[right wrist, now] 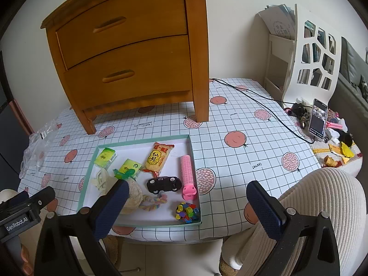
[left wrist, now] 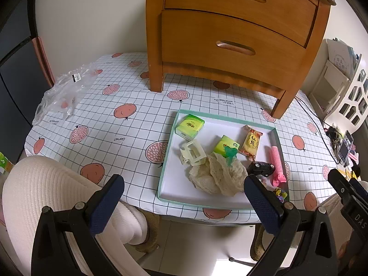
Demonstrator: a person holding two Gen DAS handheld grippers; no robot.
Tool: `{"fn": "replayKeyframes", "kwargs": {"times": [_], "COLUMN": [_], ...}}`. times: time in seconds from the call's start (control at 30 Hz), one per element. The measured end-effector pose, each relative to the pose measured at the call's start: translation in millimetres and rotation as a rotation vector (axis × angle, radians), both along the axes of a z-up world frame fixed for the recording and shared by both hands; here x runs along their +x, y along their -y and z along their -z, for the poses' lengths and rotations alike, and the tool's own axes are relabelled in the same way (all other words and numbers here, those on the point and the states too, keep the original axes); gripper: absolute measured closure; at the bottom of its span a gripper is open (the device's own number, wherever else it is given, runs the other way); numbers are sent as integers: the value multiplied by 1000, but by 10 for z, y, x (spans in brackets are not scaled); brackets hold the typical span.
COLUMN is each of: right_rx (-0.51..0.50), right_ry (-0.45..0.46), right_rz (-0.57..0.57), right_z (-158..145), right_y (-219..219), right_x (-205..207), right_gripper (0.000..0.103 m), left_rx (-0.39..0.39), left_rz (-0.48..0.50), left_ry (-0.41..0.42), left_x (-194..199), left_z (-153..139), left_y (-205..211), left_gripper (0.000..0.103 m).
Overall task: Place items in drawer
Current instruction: 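Move both tools toward the lower drawer of the wooden nightstand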
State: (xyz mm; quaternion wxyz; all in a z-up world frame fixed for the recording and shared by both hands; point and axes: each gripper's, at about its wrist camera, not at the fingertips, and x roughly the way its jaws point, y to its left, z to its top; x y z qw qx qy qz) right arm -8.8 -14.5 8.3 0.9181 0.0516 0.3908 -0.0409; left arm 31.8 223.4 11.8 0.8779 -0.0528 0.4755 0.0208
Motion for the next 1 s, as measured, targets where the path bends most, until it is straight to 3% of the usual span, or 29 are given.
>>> {"fn": "replayKeyframes", "kwargs": {"times": [0.53,0.87,1.0], "right_rx": [-2,37,80], "right_ry": [19,107,152], "right_rz": [-25,-114,-149], "right_z": [29,-130,-230], "right_y": [-1,9,70], "right_x": [24,410,681], "right_gripper": [0,0,0], "left_rx": [-19,-29,-31], "left_rz": [8,63,40], "left_ry": [28,103,158], "left_x": [59,559,824], "left_z": [-19,-180,-258], "left_y": [-39,-62,-124], "left_gripper": [0,0,0]}}
